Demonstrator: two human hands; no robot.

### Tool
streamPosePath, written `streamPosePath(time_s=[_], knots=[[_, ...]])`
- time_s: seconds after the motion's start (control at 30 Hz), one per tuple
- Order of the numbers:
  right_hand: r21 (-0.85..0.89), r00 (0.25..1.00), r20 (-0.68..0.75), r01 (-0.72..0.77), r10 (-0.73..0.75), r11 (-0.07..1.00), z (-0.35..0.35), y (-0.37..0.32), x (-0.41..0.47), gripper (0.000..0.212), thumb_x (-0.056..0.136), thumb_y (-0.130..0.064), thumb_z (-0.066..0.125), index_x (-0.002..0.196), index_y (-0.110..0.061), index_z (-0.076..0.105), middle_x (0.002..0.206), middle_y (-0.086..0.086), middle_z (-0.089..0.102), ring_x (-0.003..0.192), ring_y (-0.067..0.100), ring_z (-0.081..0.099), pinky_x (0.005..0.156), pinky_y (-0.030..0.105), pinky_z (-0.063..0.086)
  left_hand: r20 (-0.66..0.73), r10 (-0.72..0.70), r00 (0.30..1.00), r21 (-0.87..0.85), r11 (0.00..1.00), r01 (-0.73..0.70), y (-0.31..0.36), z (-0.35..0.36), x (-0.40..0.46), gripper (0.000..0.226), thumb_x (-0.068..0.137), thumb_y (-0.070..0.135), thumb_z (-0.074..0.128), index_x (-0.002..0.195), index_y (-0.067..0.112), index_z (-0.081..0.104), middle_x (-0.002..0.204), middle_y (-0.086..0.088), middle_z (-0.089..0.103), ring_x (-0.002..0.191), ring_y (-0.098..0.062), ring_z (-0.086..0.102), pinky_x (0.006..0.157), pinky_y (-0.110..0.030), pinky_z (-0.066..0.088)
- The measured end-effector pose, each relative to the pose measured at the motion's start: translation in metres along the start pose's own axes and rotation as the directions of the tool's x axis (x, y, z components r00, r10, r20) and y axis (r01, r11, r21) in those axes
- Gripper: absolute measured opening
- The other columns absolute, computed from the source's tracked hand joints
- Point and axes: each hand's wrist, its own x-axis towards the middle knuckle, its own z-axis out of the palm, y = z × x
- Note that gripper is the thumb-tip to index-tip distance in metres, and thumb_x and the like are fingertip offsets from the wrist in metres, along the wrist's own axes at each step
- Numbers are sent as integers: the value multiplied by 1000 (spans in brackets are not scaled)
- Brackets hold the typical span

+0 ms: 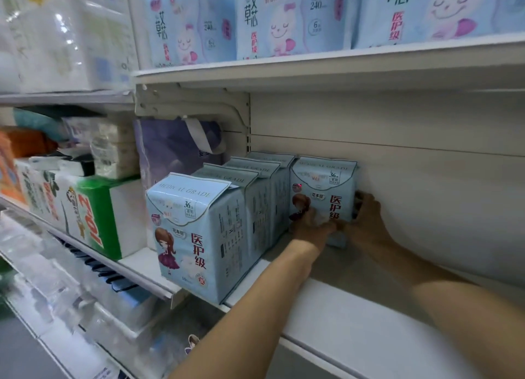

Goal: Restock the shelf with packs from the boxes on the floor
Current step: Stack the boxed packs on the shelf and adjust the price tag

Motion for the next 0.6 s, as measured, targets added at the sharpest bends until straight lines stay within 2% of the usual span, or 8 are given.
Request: streamPosePath(time_s=[0.13,0.2,0.23,0.3,0.4,0.47,0.53,0.6], knots=[[-51,1000,-27,-4,3,999,-4,-31,-19,94,40,-50,86,117,-22,41,114,9,53,106,28,60,85,48,56,5,27,1000,10,1000,-27,-3,0,3,51,89,-4,61,137,9,49,135,-7,55,128,-20,50,95,-19,42],[-67,999,-29,-25,23,997,-6,-46,-28,87,50,-35,89,121,-20,39,117,11,49,110,31,57,89,51,54,0,19,1000,16,1000,-19,-2,-1,3,55,90,-2,62,141,9,44,139,-5,52,130,-19,47,88,-12,39],[-79,999,-18,-42,41,996,-7,-54,-32,85,57,-26,88,124,-18,38,120,12,47,113,33,54,92,53,51,0,10,1000,31,999,-10,-2,-1,4,59,90,1,62,145,10,41,143,-6,49,133,-21,45,90,-13,36],[-98,996,11,-87,88,991,-8,-63,-37,84,66,-14,85,134,-13,35,125,16,42,118,37,47,98,55,45,1,-19,1000,52,998,19,-2,-3,4,65,91,6,64,150,14,37,148,-5,45,137,-24,42,100,-20,34],[-106,990,-46,-139,134,985,-11,-72,-47,83,75,-9,78,142,-11,30,133,21,35,125,39,39,104,52,39,-20,-55,998,32,998,56,1,-8,-5,61,85,14,68,143,16,48,142,-12,53,129,-33,49,108,-40,40],[-9,987,-123,-106,104,994,-14,-80,-57,69,80,-11,73,136,-10,34,130,20,38,120,37,46,98,50,44,-17,-55,998,-16,998,54,0,-16,-16,65,75,23,69,137,16,54,131,-12,60,114,-29,57,102,-42,46],[32,986,-145,-77,81,997,-18,-92,-68,46,86,-16,68,125,-10,45,119,16,51,106,31,56,85,39,48,-16,-50,999,-119,992,47,-2,-23,-30,46,85,16,63,130,13,57,120,-12,65,102,-25,62,90,-36,55],[56,987,-154,-43,51,998,-20,-105,-81,19,91,-20,62,107,-13,56,102,10,61,95,31,62,79,40,51,-2,-53,999,-182,982,52,-4,-30,-46,27,97,10,51,124,12,58,115,-11,68,99,-24,67,75,-30,58]])
